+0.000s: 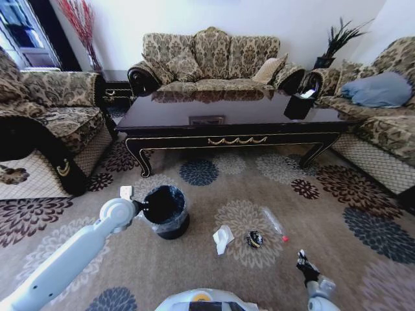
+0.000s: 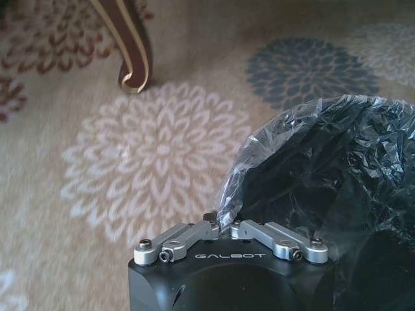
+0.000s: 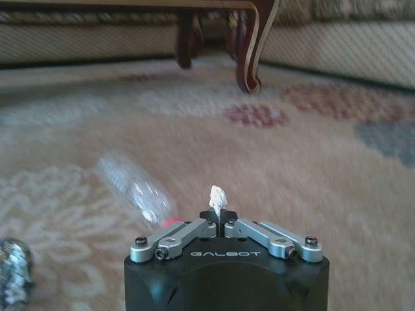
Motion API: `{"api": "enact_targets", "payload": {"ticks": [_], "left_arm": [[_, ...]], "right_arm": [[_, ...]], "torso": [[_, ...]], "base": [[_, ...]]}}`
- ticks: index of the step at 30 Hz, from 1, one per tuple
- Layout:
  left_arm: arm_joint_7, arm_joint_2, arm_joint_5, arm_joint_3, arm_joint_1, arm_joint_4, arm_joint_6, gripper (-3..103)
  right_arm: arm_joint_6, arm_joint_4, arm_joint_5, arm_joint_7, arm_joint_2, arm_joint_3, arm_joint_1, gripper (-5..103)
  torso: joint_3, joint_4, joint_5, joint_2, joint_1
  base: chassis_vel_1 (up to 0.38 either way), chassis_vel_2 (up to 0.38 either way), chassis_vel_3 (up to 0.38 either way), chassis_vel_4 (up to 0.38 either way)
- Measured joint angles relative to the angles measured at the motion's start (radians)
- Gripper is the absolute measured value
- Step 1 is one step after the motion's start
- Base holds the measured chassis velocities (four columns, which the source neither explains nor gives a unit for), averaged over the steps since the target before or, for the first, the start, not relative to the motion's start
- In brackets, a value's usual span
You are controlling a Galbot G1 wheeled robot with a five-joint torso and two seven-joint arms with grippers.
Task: Move to the front of the table and pick up the trash from the floor, then place it into the trash bin.
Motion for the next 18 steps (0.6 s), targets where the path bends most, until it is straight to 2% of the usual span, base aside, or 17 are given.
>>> {"api": "enact_targets", "payload": {"ticks": [1, 3, 7, 9, 10, 12, 13, 15, 17, 18], "left_arm": [[0.000, 0.000, 0.000, 0.000, 0.000, 0.000, 0.000, 2], [-0.009, -0.020, 0.018, 0.064, -0.059, 0.002, 0.000, 2], [-0.019, -0.050, 0.009, 0.142, -0.138, 0.002, 0.000, 2], [-0.024, -0.078, -0.013, 0.226, -0.204, 0.008, 0.000, 2], [-0.024, -0.078, -0.013, 0.226, -0.204, 0.008, 0.000, 2], [-0.024, -0.115, -0.036, 0.307, -0.263, 0.024, 0.000, 2], [-0.024, -0.115, -0.036, 0.307, -0.263, 0.024, 0.000, 2], [-0.024, -0.147, -0.052, 0.367, -0.314, 0.041, 0.000, 2], [-0.025, -0.201, -0.063, 0.451, -0.391, 0.064, 0.000, 2], [-0.025, -0.201, -0.063, 0.451, -0.391, 0.064, 0.000, 2]], "right_arm": [[0.000, 0.000, 0.000, 0.000, 0.000, 0.000, 0.000, 1], [0.000, 0.095, 0.006, 0.000, 0.005, 0.008, -0.056, 1], [-0.002, 0.224, 0.026, 0.002, 0.008, 0.021, -0.123, 1], [-0.001, 0.337, 0.033, 0.002, 0.012, 0.024, -0.183, 1], [-0.001, 0.337, 0.033, 0.002, 0.012, 0.024, -0.183, 1], [0.002, 0.437, 0.032, 0.001, 0.016, 0.024, -0.226, 1], [0.002, 0.437, 0.032, 0.001, 0.016, 0.024, -0.226, 1], [0.002, 0.494, 0.029, 0.001, 0.018, 0.022, -0.248, 1], [0.001, 0.583, 0.016, 0.002, 0.019, 0.013, -0.276, 1], [0.001, 0.583, 0.016, 0.002, 0.019, 0.013, -0.276, 1]], "torso": [[0.000, 0.0000, 0.0000, 0.000, 0.000], [0.000, 0.0000, 0.0004, 0.000, 0.000], [0.000, -0.0003, -0.0001, 0.000, 0.000], [0.000, 0.0001, 0.0003, 0.000, 0.000], [0.000, 0.0001, 0.0003, 0.000, 0.000], [0.000, 0.0000, 0.0001, 0.000, 0.000], [0.000, 0.0000, 0.0001, 0.000, 0.000], [0.000, -0.0001, 0.0000, 0.000, 0.000], [0.000, 0.0000, 0.0006, 0.000, 0.000], [0.000, 0.0000, 0.0006, 0.000, 0.000]], "base": [[0.000, 0.000, 0.000, 0.000], [0.000, 0.000, 0.000, 0.000], [0.000, 0.000, 0.000, 0.000], [0.000, 0.000, 0.000, 0.000], [0.000, 0.000, 0.000, 0.000], [0.000, 0.000, 0.000, 0.000], [0.000, 0.000, 0.000, 0.000], [0.000, 0.000, 0.000, 0.000], [0.000, 0.000, 0.000, 0.000], [0.000, 0.000, 0.000, 0.000]]}}
